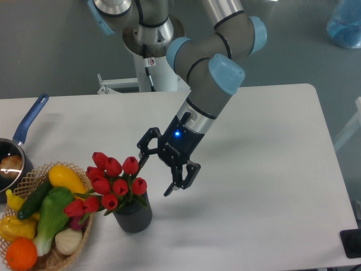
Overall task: Pick up the flowers from the vase
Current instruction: 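Lower the open gripper around the tulip stems above the black vase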
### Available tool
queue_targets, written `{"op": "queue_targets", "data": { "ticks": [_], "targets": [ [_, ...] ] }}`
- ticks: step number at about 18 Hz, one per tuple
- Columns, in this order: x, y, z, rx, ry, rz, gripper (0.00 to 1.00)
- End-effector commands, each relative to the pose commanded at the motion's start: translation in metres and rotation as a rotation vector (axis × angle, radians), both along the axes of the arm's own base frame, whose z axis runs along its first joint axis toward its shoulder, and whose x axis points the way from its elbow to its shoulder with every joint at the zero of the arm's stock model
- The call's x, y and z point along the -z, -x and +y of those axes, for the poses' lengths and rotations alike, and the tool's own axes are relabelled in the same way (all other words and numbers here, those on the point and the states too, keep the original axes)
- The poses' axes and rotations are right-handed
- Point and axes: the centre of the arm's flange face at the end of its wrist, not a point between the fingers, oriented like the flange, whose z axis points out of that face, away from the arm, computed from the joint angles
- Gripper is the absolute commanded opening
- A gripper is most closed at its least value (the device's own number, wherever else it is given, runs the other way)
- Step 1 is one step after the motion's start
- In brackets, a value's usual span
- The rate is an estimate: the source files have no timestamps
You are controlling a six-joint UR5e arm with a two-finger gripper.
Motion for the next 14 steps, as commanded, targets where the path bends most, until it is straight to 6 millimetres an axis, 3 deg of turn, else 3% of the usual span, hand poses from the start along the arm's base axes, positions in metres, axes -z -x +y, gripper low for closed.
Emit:
{"op": "queue_targets", "data": {
  "ticks": [14],
  "targets": [
    [0.019, -0.008, 0.018, 0.041, -0.035, -0.043, 1.00]
  ]
}}
